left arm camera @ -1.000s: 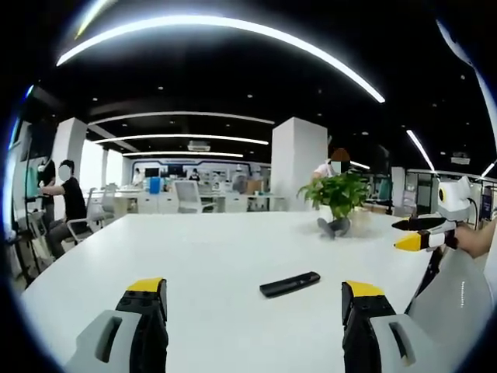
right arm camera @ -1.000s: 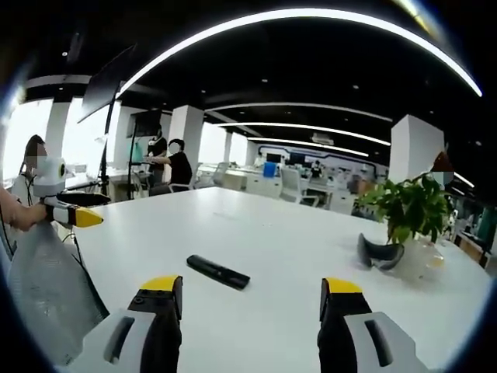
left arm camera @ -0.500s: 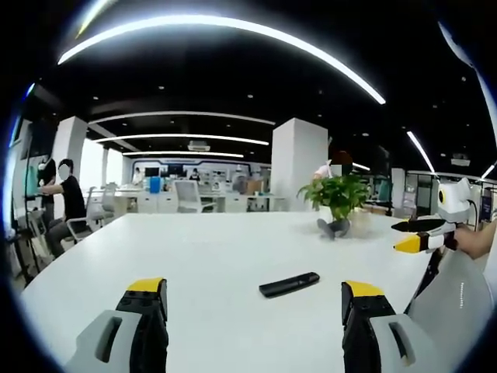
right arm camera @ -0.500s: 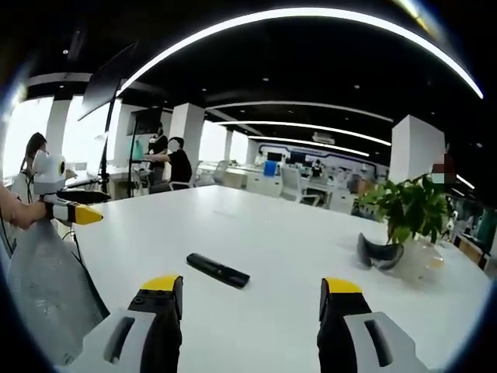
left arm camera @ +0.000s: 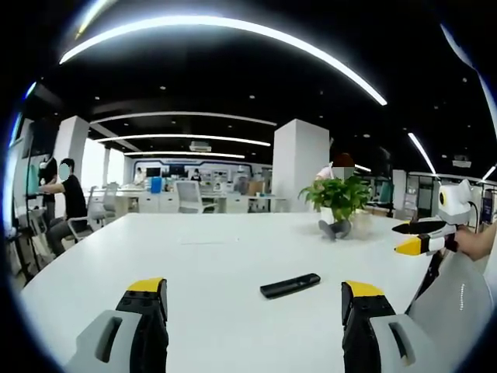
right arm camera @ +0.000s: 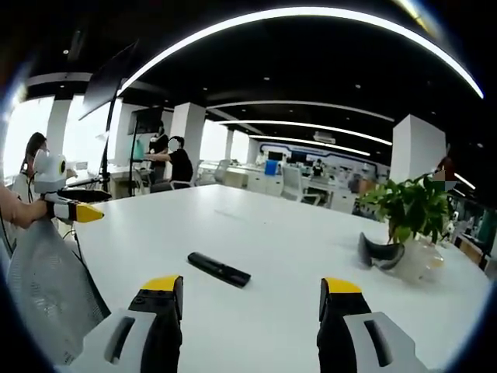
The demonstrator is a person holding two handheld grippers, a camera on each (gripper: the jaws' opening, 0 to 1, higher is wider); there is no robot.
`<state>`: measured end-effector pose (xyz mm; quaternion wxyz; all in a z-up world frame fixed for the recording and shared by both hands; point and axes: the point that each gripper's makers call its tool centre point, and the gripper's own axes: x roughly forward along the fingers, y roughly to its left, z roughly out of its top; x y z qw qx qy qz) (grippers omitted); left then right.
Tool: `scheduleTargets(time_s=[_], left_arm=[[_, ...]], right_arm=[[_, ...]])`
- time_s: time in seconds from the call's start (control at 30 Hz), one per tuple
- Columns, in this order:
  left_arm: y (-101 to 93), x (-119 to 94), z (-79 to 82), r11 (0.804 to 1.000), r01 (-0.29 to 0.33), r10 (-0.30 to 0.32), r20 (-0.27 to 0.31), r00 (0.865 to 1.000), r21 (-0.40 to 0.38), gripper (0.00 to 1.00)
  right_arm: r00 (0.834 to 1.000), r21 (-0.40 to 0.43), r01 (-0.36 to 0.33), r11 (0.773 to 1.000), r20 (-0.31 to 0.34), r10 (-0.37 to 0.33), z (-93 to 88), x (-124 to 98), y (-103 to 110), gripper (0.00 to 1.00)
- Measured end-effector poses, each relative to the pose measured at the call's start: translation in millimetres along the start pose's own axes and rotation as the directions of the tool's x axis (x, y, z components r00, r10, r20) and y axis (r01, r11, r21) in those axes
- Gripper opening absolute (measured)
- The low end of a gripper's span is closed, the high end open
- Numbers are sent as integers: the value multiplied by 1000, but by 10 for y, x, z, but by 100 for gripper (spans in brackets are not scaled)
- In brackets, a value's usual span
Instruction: Press the specified remote control buttons in sequence, fully releasing each button before pressing the next.
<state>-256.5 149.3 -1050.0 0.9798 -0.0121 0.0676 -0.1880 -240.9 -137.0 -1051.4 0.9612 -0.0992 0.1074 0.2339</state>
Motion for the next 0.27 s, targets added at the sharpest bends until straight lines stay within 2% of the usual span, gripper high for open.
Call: scheduleTargets(time_s=[0.27], left_arm=[[-7, 1, -16, 1000, 3, -3, -8, 1000, 1, 97]], right_arm=[[1000, -4, -2, 1000, -4, 1, -4, -2, 8, 70]])
